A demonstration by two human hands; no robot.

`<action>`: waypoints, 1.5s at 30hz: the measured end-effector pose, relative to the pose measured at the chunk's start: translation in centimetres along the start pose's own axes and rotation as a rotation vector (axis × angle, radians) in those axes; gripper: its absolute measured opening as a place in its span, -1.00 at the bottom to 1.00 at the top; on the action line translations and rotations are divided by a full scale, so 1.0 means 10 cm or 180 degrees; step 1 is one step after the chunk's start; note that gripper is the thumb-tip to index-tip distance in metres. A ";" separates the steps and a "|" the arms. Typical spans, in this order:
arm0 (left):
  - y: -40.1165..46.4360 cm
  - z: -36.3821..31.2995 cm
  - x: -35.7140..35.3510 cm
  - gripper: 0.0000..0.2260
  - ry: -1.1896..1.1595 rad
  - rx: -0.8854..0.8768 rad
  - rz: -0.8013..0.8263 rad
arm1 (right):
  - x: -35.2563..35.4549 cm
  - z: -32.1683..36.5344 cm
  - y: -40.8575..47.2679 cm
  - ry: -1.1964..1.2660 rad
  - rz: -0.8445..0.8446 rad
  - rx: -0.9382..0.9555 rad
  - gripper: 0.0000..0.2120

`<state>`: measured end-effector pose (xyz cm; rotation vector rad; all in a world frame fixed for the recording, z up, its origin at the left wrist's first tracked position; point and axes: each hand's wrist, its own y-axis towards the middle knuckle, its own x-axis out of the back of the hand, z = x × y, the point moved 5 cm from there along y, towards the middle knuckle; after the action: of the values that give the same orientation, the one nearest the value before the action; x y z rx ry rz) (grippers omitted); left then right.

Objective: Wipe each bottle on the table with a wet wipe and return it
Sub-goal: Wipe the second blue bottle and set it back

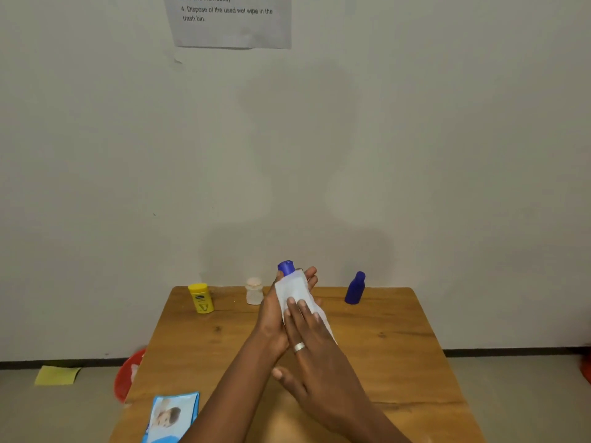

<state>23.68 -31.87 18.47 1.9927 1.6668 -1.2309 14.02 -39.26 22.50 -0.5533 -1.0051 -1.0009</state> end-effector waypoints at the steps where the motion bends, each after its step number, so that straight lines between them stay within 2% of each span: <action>1: -0.01 -0.03 0.01 -0.53 -0.0136 -0.0059 -0.0024 | -0.04 -0.06 -0.02 0.0018 0.0009 -0.0051 -0.20; 3: -0.04 0.00 -0.01 -0.55 -0.0310 -0.0094 -0.0089 | -0.05 -0.18 -0.01 0.0341 -0.0133 -0.0233 -0.21; 5: -0.08 0.11 -0.08 -0.51 -0.0305 0.0106 -0.0102 | 0.03 -0.26 0.08 0.0836 -0.0446 -0.0374 -0.20; 7: -0.09 0.17 -0.13 -0.45 -0.0135 0.0165 -0.0146 | 0.12 -0.22 0.16 0.0807 -0.0605 -0.0269 -0.20; 10: -0.05 -0.01 -0.12 -0.45 0.0321 -0.0310 -0.0367 | 0.14 -0.06 0.13 0.0321 -0.0585 0.0077 -0.25; 12: -0.09 -0.18 -0.18 -0.52 0.0522 -0.0764 -0.0420 | 0.05 -0.03 0.03 0.0604 -0.0557 -0.0035 -0.25; 14: -0.16 -0.27 -0.27 -0.58 0.0726 -0.1201 -0.0511 | -0.02 -0.06 -0.03 0.1541 -0.0695 -0.0390 -0.22; 16: -0.27 -0.28 -0.45 -0.57 0.1123 -0.1510 -0.0522 | -0.03 -0.12 -0.01 0.2662 -0.1082 -0.0740 -0.24; 20: -0.31 -0.23 -0.74 -0.66 0.2029 -0.1872 -0.0295 | 0.05 -0.34 0.18 0.4395 -0.1802 -0.1666 -0.45; 23: -0.26 -0.24 -0.87 -0.69 0.2616 -0.1965 -0.0096 | 0.08 -0.48 0.35 0.6237 -0.1775 -0.1993 -0.65; 25: -0.23 -0.30 -0.88 -0.66 0.2803 -0.2043 -0.0049 | 0.08 -0.53 0.39 0.6677 -0.1488 -0.2118 -0.67; 27: -0.21 -0.39 -0.85 -0.63 0.2894 -0.2127 -0.0122 | 0.10 -0.56 0.37 0.6630 -0.1131 -0.2246 -0.68; 30: -0.19 -0.48 -0.74 -0.67 0.2794 -0.2113 -0.0303 | 0.18 -0.66 0.28 0.6118 -0.0727 -0.2488 -0.72; 32: -0.17 -0.47 -0.72 -0.68 0.2711 -0.2070 -0.0363 | 0.22 -0.77 0.25 0.5774 -0.0702 -0.2635 -0.71; 35: -0.14 -0.41 -0.76 -0.69 0.2775 -0.2021 -0.0358 | 0.16 -0.80 0.30 0.5891 -0.0827 -0.2766 -0.66; 38: -0.14 -0.36 -0.79 -0.69 0.2934 -0.2022 -0.0313 | 0.04 -0.69 0.31 0.6088 -0.0551 -0.2723 -0.68; 41: -0.15 -0.38 -0.75 -0.70 0.2987 -0.2030 -0.0321 | 0.06 -0.71 0.24 0.5826 -0.0326 -0.2639 -0.72; 45: -0.14 -0.36 -0.75 -0.71 0.3025 -0.1977 -0.0353 | 0.11 -0.92 0.21 0.5523 -0.0666 -0.2746 -0.75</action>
<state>24.08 -34.07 26.57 2.1537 2.1672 0.3501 20.08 -45.90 19.36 -0.0725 0.9727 -1.5479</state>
